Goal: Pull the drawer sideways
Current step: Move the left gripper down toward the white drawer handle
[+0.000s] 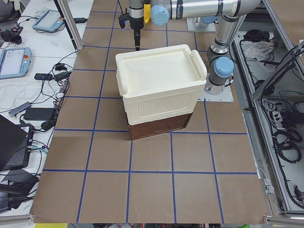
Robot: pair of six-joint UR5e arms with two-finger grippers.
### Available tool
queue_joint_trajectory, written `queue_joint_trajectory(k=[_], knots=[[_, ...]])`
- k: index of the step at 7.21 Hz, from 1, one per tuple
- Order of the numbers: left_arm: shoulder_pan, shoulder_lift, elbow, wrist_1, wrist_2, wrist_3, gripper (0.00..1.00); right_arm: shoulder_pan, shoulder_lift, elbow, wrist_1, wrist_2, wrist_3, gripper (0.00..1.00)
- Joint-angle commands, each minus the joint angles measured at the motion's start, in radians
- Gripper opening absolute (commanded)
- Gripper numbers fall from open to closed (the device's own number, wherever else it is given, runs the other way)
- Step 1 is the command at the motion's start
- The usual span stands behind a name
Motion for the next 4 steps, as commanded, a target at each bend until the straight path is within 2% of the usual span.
queue_joint_trajectory(k=[1, 2, 3, 4], knots=[[-0.037, -0.093, -0.014, 0.027, 0.160, -0.109, 1.00, 0.000, 0.000, 0.000, 0.000, -0.001, 0.000, 1.00], [-0.046, -0.131, -0.017, 0.026, 0.181, -0.186, 1.00, 0.000, 0.000, 0.000, 0.000, 0.001, -0.002, 1.00], [-0.054, -0.174, -0.020, 0.023, 0.257, -0.215, 1.00, 0.000, 0.000, 0.000, 0.000, -0.001, 0.000, 1.00], [-0.055, -0.211, -0.034, 0.015, 0.372, -0.231, 1.00, 0.000, 0.000, 0.000, 0.000, 0.001, 0.000, 1.00]])
